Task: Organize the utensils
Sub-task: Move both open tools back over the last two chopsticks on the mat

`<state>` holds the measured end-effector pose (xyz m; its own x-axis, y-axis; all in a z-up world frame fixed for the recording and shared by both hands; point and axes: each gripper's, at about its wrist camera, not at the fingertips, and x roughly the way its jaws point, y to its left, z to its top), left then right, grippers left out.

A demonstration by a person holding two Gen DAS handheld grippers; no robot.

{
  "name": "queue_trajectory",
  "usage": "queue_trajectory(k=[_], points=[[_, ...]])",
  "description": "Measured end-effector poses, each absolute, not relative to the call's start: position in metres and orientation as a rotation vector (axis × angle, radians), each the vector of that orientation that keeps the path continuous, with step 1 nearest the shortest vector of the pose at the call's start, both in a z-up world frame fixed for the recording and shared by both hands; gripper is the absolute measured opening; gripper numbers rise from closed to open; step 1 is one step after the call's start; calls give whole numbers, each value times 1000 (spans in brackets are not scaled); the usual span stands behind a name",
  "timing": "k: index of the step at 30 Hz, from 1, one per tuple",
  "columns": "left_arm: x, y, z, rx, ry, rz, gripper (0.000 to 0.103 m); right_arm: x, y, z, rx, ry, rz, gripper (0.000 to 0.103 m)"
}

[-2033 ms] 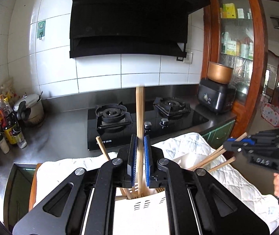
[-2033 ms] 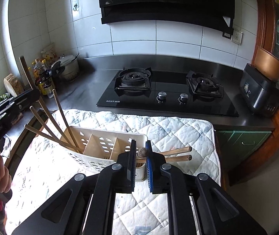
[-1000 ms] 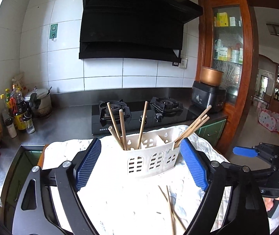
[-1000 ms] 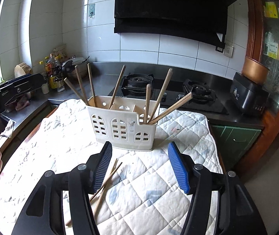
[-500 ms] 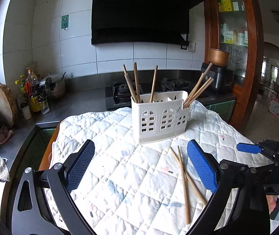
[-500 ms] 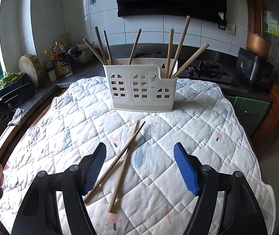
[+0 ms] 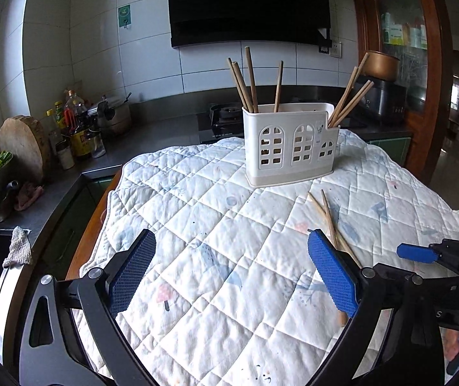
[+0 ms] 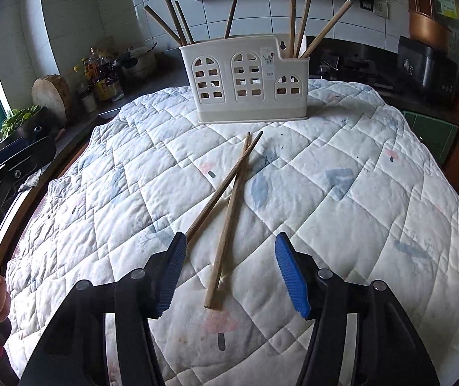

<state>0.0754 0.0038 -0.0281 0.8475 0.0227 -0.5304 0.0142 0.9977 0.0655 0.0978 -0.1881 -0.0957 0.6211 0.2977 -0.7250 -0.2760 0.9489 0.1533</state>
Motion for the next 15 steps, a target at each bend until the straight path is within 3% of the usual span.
queue_trajectory(k=[8, 15], points=[[75, 12, -41, 32, 593, 18, 95, 106, -174, -108, 22, 870, 321, 32], [74, 24, -46, -25, 611, 16, 95, 110, -172, -114, 26, 894, 310, 24]])
